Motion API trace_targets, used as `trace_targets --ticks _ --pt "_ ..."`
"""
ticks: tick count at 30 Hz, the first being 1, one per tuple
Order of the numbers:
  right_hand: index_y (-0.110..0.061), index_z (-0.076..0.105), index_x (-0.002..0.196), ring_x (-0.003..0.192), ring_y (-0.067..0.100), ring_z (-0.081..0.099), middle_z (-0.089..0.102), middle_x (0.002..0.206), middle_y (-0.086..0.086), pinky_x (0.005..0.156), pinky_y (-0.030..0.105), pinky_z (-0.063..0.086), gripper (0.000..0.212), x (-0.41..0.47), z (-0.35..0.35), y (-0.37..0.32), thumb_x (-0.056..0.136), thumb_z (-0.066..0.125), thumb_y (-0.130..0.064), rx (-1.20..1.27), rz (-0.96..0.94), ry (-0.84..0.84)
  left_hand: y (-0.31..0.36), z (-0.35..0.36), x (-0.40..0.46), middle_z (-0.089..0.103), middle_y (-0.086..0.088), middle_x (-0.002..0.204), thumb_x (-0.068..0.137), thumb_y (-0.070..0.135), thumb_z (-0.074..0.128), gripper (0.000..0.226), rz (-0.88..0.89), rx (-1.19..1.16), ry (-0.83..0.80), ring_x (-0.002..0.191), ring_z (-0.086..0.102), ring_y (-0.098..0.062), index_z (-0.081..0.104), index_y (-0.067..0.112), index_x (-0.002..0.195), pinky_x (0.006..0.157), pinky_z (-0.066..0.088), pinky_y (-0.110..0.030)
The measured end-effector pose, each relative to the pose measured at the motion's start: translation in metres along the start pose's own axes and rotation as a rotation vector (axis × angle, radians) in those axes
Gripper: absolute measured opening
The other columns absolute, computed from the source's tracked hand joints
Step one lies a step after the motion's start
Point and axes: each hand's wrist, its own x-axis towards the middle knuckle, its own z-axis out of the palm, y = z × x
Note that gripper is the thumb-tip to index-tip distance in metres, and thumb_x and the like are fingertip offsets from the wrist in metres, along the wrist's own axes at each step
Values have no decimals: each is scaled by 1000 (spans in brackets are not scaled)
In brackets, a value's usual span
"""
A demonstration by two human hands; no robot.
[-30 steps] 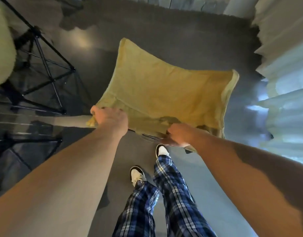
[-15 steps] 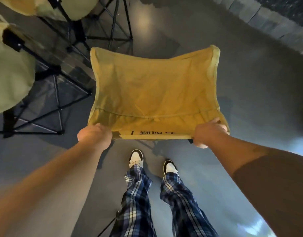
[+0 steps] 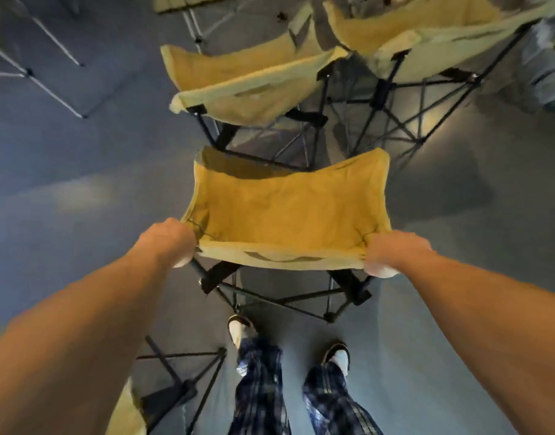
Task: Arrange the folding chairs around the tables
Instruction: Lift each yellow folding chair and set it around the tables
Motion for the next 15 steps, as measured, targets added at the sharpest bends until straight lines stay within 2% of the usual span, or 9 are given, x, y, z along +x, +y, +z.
trace_targets --ticks 3,7,10,15 --pt "-16 59 96 85 28 56 53 95 4 70 37 48 18 -1 -42 -63 85 44 -16 -77 -93 12 -75 3 -8 51 -3 82 92 8 40 20 -58 -84 5 76 56 -25 58 15 99 70 50 -35" --pt "-17 53 79 79 27 54 55 92 5 65 36 44 9 -5 -87 -175 82 44 -19 -177 -200 -8 -189 2 -23 46 -2 79 96 7 39 14 -169 -147 -1 74 52 -19 48 15 88 67 43 -30" --pt "-17 46 73 84 29 53 50 94 7 71 38 44 9 -17 -122 -250 81 44 -20 -261 -288 -14 -264 6 -31 47 -2 79 95 7 40 13 -263 -179 12 77 53 -21 51 12 90 68 45 -31" --pt "-10 45 68 61 21 39 42 70 6 66 34 34 23 -56 -168 -363 90 42 -7 -295 -441 -86 -381 10 -34 48 -3 80 90 4 45 16 -411 -220 70 85 54 -27 57 11 97 83 54 -38"
